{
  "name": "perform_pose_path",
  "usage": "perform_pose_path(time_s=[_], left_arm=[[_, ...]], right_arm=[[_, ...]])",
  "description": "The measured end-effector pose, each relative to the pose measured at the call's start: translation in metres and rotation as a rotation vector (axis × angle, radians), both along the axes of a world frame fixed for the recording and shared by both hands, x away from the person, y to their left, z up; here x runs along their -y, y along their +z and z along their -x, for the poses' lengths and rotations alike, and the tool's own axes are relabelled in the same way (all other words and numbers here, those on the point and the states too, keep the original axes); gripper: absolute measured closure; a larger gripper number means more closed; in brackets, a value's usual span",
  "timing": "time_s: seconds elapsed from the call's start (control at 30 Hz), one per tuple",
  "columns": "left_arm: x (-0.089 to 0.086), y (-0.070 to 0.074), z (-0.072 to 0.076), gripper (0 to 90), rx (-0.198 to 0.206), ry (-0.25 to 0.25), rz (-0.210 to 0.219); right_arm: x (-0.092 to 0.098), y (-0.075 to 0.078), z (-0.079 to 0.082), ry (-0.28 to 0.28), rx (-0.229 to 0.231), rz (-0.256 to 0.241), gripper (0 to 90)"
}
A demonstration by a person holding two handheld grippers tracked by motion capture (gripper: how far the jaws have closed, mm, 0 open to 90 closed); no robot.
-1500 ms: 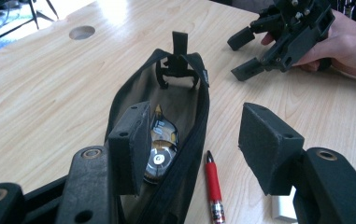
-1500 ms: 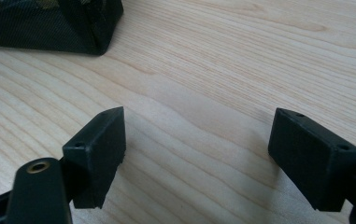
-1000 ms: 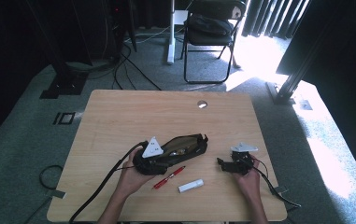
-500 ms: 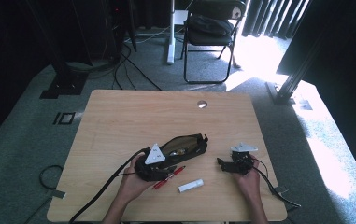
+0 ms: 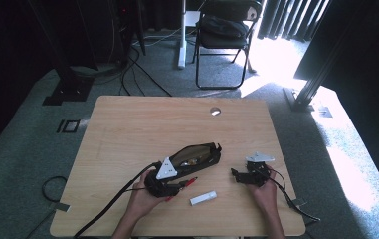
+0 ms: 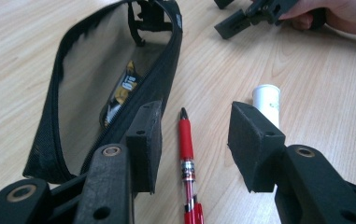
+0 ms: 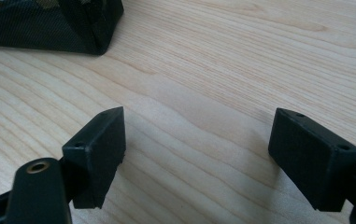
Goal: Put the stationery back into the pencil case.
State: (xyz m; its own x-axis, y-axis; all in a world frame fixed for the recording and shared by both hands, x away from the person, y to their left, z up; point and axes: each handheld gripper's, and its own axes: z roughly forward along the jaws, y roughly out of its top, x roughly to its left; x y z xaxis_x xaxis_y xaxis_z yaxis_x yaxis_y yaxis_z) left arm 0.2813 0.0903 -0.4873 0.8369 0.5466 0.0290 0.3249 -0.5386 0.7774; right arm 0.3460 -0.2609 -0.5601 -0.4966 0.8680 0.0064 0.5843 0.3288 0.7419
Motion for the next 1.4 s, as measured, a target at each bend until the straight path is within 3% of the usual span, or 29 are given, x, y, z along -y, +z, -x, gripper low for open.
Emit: perform_pose_path(time_s=[1.4], left_arm=[[0.009, -0.056, -0.007, 63.6, -0.082, 0.029, -0.071]], right_arm=[[0.0, 0.0, 0.0, 0.003, 0.001, 0.001, 18.6]])
